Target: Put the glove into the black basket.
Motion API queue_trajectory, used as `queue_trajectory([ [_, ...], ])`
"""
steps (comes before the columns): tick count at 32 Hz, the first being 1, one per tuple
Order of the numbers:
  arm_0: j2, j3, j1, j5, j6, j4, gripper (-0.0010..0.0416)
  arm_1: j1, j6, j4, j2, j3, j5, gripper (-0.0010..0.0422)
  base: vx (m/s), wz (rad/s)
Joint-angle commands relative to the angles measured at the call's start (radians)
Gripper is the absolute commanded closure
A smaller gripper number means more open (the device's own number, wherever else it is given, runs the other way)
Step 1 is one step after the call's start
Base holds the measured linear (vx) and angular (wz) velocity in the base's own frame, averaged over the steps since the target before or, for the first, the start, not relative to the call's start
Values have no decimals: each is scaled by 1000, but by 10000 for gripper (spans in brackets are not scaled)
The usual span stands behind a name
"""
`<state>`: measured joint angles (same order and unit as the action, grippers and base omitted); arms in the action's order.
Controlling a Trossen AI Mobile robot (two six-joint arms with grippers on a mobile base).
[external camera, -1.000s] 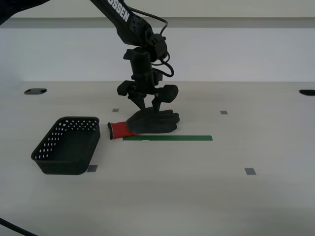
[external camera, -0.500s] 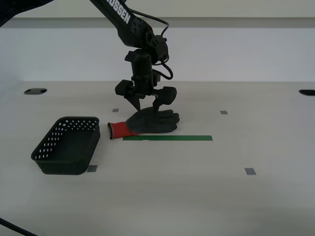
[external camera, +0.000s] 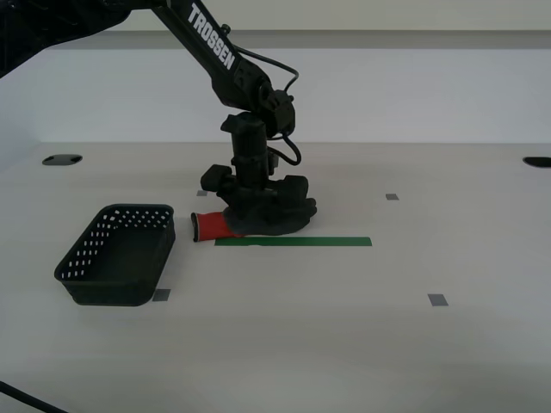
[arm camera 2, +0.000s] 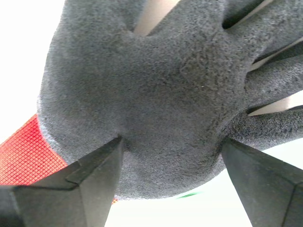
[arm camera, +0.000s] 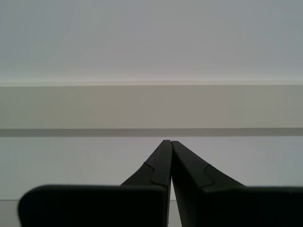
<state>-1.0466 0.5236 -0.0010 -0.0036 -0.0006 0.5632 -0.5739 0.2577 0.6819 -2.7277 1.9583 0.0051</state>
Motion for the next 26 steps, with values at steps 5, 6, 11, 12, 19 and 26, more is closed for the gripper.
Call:
queue_trajectory([
  [5, 0, 1, 1, 0, 0, 1, 405, -1, 3, 12, 0, 0, -31, 350, 0, 0],
  [6, 0, 1, 1, 0, 0, 1, 405, -1, -9, 10, 0, 0, -8, 405, 0, 0],
  [11, 0, 1, 1, 0, 0, 1, 405, -1, -19, 10, 2, 4, 13, 413, 0, 0],
  [12, 0, 1, 1, 0, 0, 1, 405, -1, -31, 11, 3, 4, 13, 415, 0, 0],
  [19, 0, 1, 1, 0, 0, 0, 405, -2, -87, 67, 29, 22, 13, 414, 0, 0],
  [26, 0, 1, 1, 0, 0, 0, 405, -2, -211, 194, 142, 31, 13, 414, 0, 0],
])
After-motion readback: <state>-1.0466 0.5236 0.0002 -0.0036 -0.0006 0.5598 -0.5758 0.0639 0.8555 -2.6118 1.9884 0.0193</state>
